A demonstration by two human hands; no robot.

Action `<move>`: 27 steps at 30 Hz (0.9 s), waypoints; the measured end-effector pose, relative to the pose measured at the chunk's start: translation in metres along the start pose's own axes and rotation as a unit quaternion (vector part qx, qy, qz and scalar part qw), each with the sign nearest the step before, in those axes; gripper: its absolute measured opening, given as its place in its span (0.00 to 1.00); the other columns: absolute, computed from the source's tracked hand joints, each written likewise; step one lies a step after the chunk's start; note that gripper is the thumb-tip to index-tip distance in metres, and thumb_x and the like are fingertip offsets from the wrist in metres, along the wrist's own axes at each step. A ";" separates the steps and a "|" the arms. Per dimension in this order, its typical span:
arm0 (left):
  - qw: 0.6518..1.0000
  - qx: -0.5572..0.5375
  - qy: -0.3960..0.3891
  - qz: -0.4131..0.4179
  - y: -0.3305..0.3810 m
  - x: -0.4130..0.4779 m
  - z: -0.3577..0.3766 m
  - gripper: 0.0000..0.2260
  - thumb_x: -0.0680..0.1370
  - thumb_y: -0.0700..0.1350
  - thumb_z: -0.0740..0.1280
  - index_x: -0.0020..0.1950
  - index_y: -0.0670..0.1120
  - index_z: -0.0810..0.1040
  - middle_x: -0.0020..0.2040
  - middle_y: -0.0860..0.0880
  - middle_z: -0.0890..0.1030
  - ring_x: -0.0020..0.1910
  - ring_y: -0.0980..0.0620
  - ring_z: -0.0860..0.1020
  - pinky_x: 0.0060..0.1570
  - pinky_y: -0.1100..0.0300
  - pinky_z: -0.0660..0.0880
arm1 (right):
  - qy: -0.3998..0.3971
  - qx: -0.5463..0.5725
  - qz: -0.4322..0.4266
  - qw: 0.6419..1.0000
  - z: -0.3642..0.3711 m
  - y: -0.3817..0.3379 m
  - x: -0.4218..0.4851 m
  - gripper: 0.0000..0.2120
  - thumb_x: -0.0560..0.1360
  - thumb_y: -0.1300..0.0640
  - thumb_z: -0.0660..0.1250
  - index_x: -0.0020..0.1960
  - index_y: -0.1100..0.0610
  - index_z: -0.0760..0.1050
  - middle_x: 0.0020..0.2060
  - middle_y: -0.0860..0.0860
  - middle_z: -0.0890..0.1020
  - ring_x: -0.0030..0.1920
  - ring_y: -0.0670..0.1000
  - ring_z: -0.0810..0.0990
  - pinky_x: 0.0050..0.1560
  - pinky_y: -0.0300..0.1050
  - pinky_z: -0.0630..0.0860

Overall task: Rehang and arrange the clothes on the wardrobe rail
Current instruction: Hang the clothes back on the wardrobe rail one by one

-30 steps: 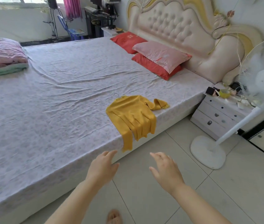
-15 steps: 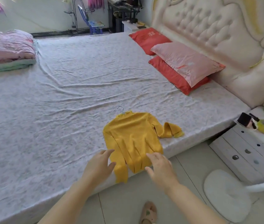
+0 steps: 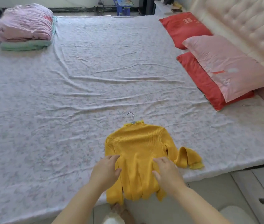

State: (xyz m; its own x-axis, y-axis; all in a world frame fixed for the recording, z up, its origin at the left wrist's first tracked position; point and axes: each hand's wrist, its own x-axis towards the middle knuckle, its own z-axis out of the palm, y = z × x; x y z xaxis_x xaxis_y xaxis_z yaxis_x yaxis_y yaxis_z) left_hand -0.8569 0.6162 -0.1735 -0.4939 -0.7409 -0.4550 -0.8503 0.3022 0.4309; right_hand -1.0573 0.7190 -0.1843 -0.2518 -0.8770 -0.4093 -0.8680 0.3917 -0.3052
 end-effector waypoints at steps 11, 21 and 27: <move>0.994 -0.097 0.010 -0.048 -0.031 0.154 0.019 0.23 0.79 0.53 0.59 0.73 0.53 0.59 0.69 0.55 0.65 0.65 0.57 0.67 0.62 0.61 0.68 | -0.083 -0.029 -0.004 0.996 0.025 0.027 0.202 0.23 0.80 0.49 0.57 0.73 0.52 0.59 0.69 0.48 0.64 0.69 0.48 0.63 0.67 0.43 0.62; 0.981 -0.154 0.067 -0.096 -0.080 0.265 0.082 0.22 0.79 0.52 0.59 0.72 0.54 0.59 0.69 0.56 0.65 0.68 0.58 0.64 0.67 0.60 0.63 | -0.014 -0.071 -0.022 0.997 0.090 0.037 0.403 0.16 0.80 0.51 0.57 0.65 0.55 0.69 0.63 0.52 0.71 0.64 0.54 0.67 0.63 0.47 0.63; 0.979 -0.158 0.059 -0.110 -0.094 0.274 0.105 0.23 0.79 0.52 0.59 0.73 0.52 0.60 0.69 0.55 0.66 0.67 0.58 0.65 0.66 0.64 0.62 | 0.012 -0.085 -0.004 0.996 0.117 0.042 0.425 0.15 0.78 0.48 0.60 0.60 0.54 0.72 0.58 0.52 0.74 0.61 0.54 0.69 0.60 0.46 0.63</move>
State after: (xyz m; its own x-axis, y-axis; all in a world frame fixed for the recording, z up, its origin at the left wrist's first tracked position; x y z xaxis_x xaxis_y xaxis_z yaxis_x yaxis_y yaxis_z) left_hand -0.9311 0.4479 -0.4207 -0.2647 -0.8375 -0.4781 -0.8257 -0.0593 0.5610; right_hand -1.1505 0.3958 -0.4718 -0.2531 -0.8873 -0.3856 -0.9297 0.3333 -0.1567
